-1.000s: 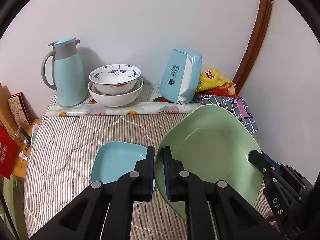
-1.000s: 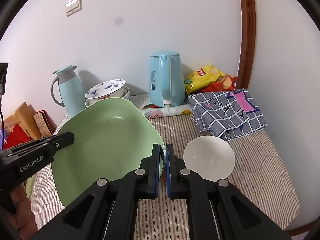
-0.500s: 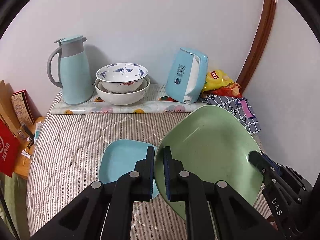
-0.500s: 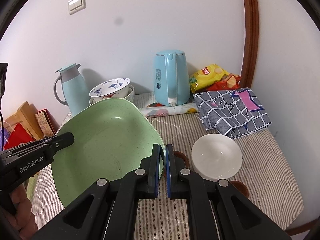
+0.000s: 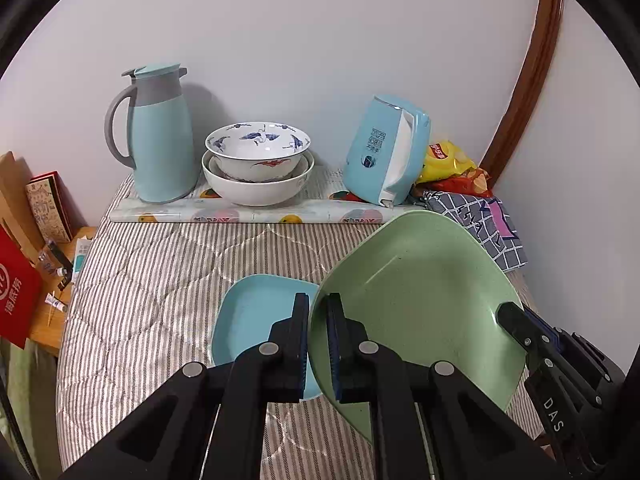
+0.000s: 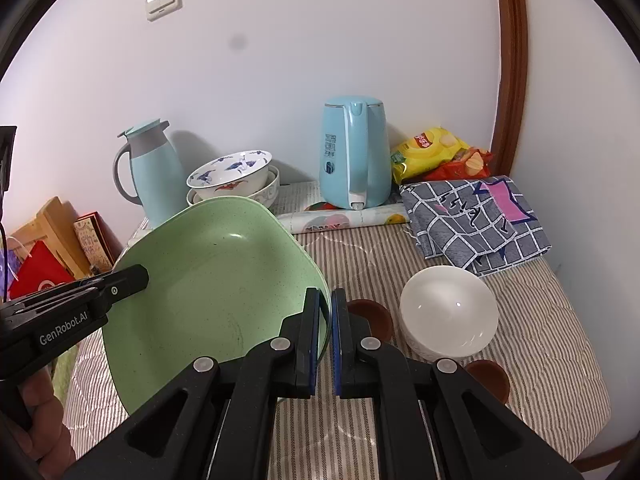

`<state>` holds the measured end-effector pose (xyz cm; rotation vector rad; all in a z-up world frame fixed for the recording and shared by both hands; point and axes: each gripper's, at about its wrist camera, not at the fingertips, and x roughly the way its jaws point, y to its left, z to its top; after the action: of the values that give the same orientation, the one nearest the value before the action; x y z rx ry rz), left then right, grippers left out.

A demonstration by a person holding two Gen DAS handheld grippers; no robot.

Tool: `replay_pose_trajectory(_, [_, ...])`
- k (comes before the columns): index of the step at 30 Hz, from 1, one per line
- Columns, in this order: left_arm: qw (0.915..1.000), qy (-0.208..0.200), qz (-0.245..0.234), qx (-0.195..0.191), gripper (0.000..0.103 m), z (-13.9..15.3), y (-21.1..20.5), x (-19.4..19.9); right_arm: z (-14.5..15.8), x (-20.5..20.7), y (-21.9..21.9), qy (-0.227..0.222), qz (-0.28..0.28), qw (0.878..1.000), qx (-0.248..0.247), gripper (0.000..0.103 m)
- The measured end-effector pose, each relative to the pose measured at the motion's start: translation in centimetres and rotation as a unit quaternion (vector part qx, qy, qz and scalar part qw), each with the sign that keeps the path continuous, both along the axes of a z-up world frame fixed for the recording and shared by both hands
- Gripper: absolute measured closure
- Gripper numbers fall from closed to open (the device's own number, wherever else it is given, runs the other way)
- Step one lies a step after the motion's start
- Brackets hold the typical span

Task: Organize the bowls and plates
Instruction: 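Lift the light-green plate with both grippers and carry it over the teal plate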

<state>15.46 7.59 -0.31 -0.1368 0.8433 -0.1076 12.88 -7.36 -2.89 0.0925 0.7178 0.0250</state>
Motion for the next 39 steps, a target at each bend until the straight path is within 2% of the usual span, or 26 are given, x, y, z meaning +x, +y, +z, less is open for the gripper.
replay_pose_trajectory(39, [0.9989,0.037,0.028,-0.002,0.094,-3.6,3.7,1.7,-3.2,2.4,3.2,0.033,0.031,0.999,0.003,0.097])
